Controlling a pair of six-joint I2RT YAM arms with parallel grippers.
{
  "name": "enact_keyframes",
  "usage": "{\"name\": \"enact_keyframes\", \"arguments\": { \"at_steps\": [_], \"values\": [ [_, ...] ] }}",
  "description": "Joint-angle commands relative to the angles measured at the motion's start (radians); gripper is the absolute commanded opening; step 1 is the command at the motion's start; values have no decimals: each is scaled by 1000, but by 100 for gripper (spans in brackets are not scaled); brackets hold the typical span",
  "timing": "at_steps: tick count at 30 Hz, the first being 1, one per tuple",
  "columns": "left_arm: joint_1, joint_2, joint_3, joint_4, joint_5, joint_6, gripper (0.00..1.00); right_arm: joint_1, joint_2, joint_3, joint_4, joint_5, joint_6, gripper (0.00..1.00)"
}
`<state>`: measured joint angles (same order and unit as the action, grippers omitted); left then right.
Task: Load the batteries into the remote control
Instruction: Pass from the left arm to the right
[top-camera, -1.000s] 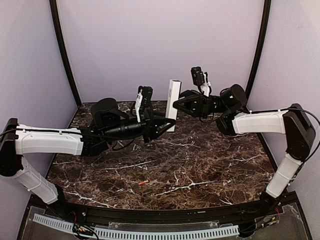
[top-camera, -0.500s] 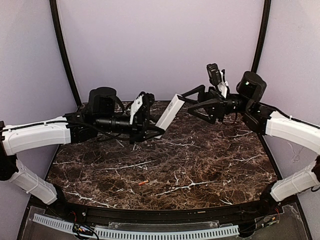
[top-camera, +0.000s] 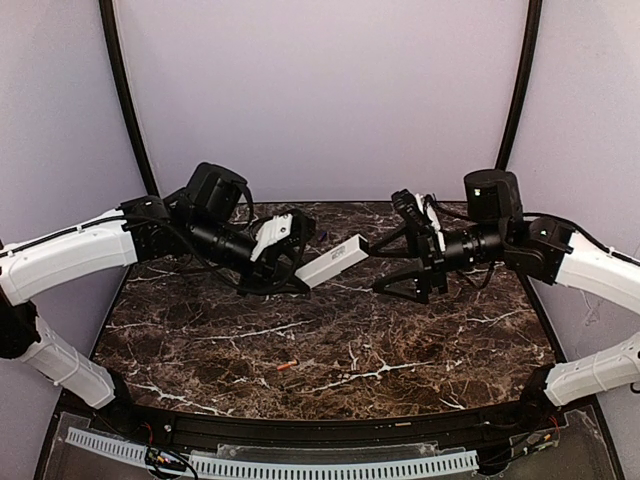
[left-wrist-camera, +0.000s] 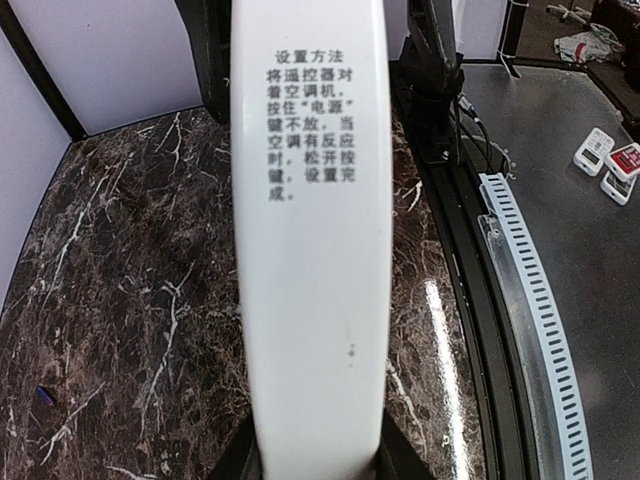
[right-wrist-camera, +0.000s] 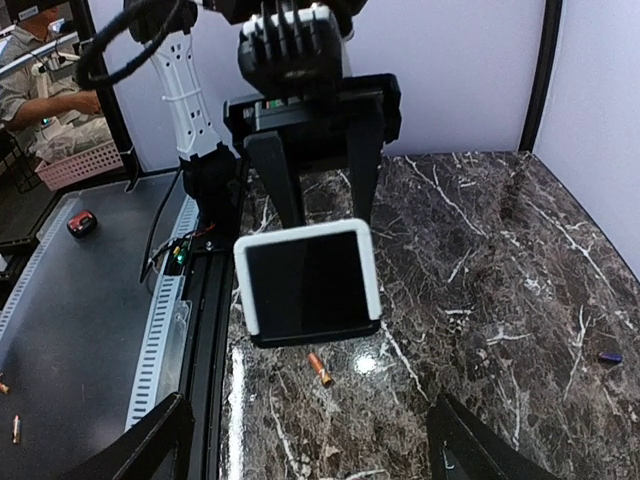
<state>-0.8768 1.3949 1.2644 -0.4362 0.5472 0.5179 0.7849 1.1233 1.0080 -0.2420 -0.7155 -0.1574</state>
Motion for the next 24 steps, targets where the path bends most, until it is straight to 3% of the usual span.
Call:
{"name": "enact_keyframes", "arguments": {
  "at_steps": [1,7,16,24],
  "values": [
    [0,31,48,-126,45,63,0,81,33,30,-125,145,-119,79],
    [-36,73,89,-217,29,102,0,183,86,69,-174,262,-188,73],
    [-72,102,118,-259,16,122,1,195,94,90,-158,248,-189,55],
    [-78,114,138,-270,-14,125,1,210,108,96,-180,261,-191,47]
  ]
}}
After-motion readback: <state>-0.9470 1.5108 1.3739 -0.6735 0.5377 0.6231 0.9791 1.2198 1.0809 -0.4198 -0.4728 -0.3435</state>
